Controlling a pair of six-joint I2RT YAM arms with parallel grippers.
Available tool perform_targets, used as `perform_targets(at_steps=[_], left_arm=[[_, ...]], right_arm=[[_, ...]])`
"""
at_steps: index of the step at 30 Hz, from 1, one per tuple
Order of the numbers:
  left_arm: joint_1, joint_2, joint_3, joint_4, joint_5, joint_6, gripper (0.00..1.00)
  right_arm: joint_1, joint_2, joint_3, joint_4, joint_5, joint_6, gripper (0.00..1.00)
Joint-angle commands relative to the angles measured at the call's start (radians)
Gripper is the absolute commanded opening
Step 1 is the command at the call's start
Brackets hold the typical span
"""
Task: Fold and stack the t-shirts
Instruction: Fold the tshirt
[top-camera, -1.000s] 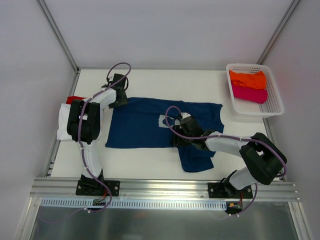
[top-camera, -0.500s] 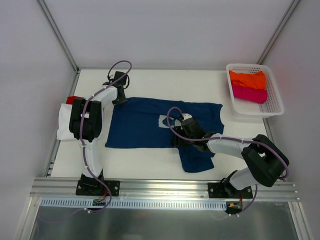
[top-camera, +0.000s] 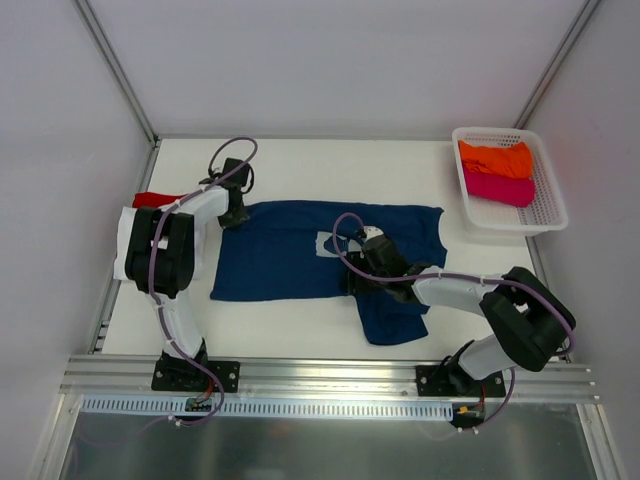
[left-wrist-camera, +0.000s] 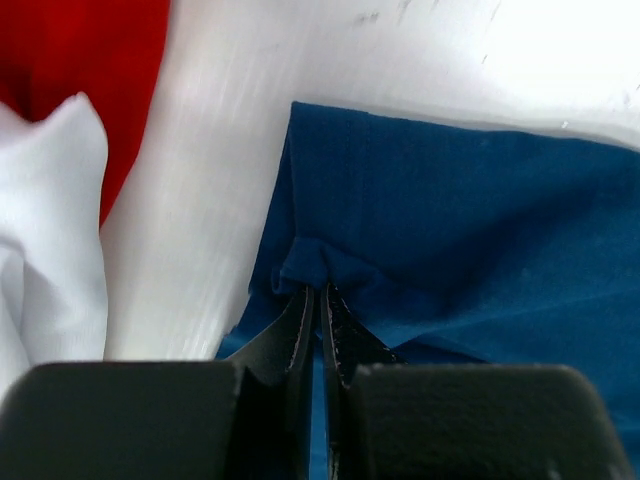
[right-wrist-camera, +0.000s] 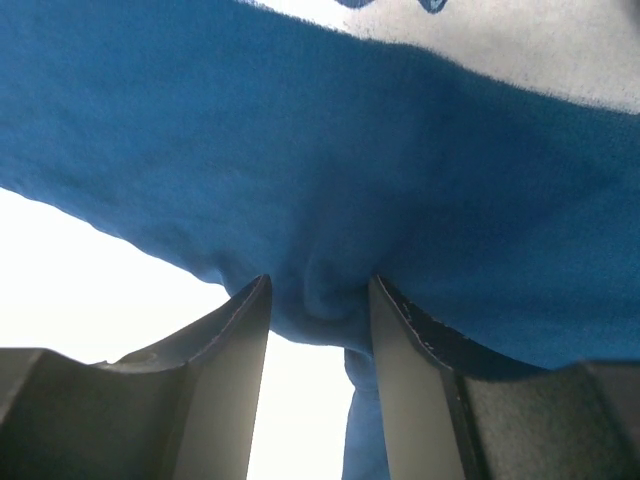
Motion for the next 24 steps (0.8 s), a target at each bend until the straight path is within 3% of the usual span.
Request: perform_targets(at_steps=[1, 24], left_arm=[[0.004, -0.082, -0.055, -0.021, 0.026, -0.042, 0.0], [-0.028, -0.174, -0.029, -0.027, 0.011, -0.008, 0.0]], right_arm=[[0.005, 0.041, -0.006, -0.055, -0.018, 0.012, 0.47], [0.011, 0.02, -0.026, -0.055, -0.023, 0.012, 0.47]])
